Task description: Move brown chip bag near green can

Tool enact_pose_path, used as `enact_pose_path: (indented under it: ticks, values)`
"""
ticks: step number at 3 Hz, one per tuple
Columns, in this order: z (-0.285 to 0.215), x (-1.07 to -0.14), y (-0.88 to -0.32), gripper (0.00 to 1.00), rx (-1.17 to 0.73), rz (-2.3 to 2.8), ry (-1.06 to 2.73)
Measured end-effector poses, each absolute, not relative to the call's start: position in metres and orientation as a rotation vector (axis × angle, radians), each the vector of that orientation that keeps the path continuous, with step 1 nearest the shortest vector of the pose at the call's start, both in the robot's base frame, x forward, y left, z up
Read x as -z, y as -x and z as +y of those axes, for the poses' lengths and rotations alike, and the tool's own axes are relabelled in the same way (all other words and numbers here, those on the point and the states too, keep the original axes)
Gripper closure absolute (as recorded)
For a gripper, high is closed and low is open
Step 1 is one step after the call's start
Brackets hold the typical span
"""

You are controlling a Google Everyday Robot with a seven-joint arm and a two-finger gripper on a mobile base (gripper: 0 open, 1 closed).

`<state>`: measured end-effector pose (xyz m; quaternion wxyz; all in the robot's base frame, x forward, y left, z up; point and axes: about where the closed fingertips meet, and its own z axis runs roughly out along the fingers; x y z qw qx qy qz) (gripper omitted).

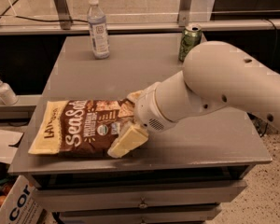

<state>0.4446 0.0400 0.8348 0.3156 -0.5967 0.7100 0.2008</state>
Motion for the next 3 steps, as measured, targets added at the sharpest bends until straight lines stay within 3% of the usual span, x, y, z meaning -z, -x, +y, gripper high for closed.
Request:
enact_pose_path:
  ticks: [1,3]
  values:
    - [0.036,-0.833,-0.445,0.41,-0.534,1.890,1.544]
    - [-0.021,-0.855,-0.466,0.88,-0.424,1.953,1.405]
